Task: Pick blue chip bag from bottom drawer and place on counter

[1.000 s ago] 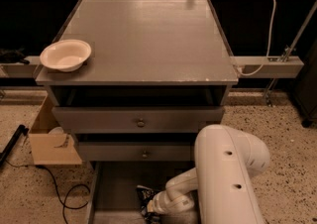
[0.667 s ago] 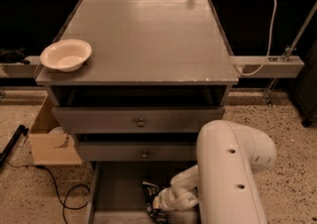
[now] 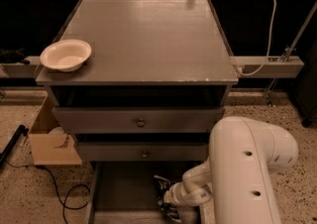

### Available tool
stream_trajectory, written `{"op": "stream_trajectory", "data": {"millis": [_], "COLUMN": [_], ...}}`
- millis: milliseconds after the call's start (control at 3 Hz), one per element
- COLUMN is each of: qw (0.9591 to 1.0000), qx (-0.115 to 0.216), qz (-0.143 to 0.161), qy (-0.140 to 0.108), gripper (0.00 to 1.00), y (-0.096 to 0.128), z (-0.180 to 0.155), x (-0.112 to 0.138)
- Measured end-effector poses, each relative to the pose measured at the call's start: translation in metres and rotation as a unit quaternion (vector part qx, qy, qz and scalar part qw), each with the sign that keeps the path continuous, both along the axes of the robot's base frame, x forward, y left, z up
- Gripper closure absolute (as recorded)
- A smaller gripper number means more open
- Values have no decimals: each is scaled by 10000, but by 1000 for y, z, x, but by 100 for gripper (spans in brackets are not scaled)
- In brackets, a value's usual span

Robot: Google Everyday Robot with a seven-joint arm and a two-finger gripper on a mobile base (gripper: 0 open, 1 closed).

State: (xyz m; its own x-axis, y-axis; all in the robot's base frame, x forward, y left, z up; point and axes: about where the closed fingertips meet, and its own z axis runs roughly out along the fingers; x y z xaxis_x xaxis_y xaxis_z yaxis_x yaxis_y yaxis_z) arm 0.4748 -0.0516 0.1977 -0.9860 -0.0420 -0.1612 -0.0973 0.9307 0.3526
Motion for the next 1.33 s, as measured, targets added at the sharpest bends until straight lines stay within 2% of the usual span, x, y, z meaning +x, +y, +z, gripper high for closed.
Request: {"op": "stream_trajectory", "data": {"millis": [667,1000,1333], "qw": [9988,9966,9968], "qx": [-219,-295,-302], "qz": [-327,-527,-495], "qy": [-306,-555,-551], "gripper": [100,100,100], "y": [-64,-97,-93], "z": [47,76,75], "x": [-4,-14,-15]}}
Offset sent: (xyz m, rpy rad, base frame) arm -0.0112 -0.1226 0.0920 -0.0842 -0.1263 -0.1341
